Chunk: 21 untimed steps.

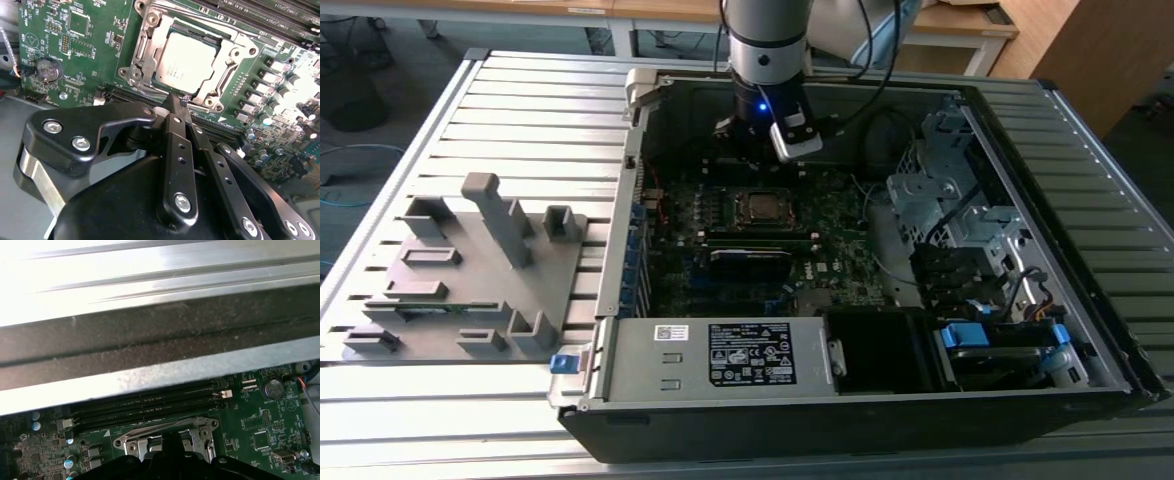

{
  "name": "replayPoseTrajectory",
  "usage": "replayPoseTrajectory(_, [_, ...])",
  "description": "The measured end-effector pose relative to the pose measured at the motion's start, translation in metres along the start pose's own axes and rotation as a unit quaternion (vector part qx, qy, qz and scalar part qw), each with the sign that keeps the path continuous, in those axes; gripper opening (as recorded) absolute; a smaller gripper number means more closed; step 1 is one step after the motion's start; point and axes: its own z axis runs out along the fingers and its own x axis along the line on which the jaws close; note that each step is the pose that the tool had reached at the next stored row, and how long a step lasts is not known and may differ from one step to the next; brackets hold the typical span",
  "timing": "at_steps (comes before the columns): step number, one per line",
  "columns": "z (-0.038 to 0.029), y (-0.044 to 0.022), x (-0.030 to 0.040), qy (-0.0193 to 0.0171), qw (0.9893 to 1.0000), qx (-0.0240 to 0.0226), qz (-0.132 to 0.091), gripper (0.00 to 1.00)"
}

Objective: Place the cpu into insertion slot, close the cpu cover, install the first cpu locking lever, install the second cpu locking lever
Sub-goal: 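Install the first cpu locking lever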

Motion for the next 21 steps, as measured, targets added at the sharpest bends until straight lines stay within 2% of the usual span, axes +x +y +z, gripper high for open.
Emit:
replayPoseTrajectory(7, [-0.0016,0.0001,-0.0001,0.0,1.0,0.0,0.0,0.1])
replayPoseTrajectory(8, [-0.0015,0.0002,-0.0002,0.0011,1.0,0.0002,0.0,0.1])
replayPoseTrajectory(9, [-0.0015,0.0001,-0.0002,0.005,1.0,0.001,0.0,0.1])
replayPoseTrajectory(13, [-0.0006,0.0001,-0.0003,0.03,0.9995,0.0068,0.002,0.1])
replayPoseTrajectory(14, [-0.0006,0.0001,-0.0003,0.0335,0.9994,0.0077,0.002,0.1])
replayPoseTrajectory(19, [-0.0005,0.0001,-0.0004,0.0361,0.9993,0.0083,0.002,0.1])
replayPoseTrajectory(21, [-0.0001,0.0006,-0.003,0.0361,0.9993,0.0082,0.002,0.1])
